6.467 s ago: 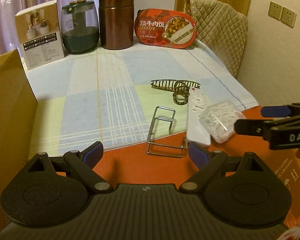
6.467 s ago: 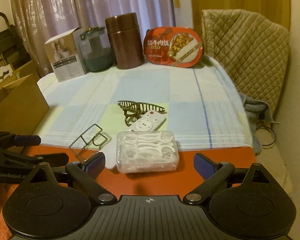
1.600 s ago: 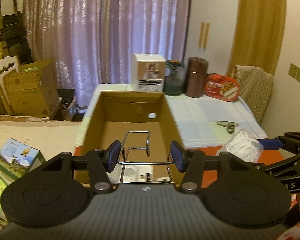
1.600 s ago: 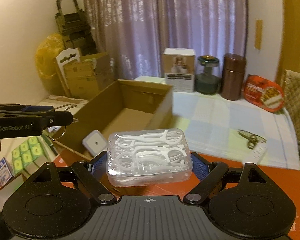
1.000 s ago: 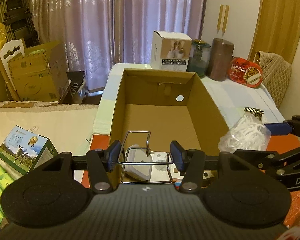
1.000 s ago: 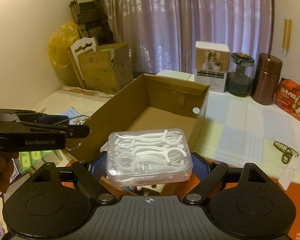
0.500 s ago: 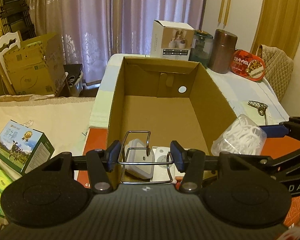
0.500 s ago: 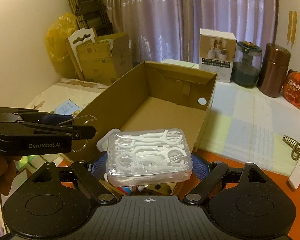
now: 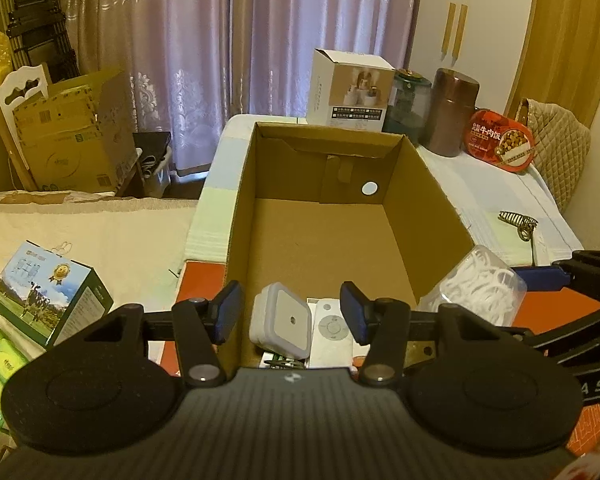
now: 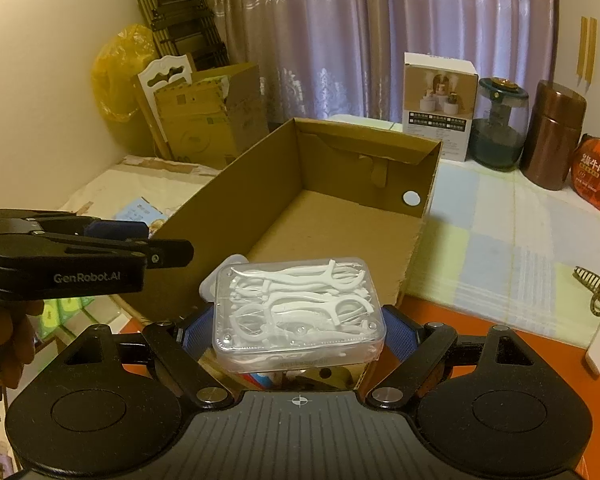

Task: Organize rigid objects
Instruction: 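Lower the wire stand into the box and open the left tool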

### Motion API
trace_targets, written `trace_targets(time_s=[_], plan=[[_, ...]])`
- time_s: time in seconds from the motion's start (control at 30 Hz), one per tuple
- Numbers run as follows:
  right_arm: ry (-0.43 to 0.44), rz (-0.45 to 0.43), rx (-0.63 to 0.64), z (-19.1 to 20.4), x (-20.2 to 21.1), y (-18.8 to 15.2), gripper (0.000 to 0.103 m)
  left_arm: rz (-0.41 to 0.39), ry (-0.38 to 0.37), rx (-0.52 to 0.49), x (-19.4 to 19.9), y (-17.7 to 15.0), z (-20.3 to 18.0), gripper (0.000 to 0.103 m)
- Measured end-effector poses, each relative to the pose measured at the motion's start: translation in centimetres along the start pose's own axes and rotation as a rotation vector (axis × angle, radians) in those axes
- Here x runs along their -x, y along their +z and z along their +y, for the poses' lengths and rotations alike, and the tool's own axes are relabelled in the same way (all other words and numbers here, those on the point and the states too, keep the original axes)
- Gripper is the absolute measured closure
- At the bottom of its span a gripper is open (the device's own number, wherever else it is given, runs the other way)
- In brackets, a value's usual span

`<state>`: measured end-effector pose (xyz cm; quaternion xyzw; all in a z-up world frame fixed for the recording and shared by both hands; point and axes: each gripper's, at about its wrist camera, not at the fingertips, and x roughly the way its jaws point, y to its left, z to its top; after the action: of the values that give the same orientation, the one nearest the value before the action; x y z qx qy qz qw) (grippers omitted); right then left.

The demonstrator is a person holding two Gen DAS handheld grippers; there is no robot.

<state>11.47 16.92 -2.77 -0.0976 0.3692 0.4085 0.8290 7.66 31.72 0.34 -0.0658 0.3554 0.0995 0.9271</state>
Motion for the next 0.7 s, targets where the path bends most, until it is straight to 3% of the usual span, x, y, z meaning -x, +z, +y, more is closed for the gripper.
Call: trace_targets(time_s=[0.7], plan=[[0.007, -0.001, -0.017, 0.0, 0.3, -0.1, 0.020, -0.011, 0.003, 0.001, 1.1, 0.1, -0.1, 0.054]])
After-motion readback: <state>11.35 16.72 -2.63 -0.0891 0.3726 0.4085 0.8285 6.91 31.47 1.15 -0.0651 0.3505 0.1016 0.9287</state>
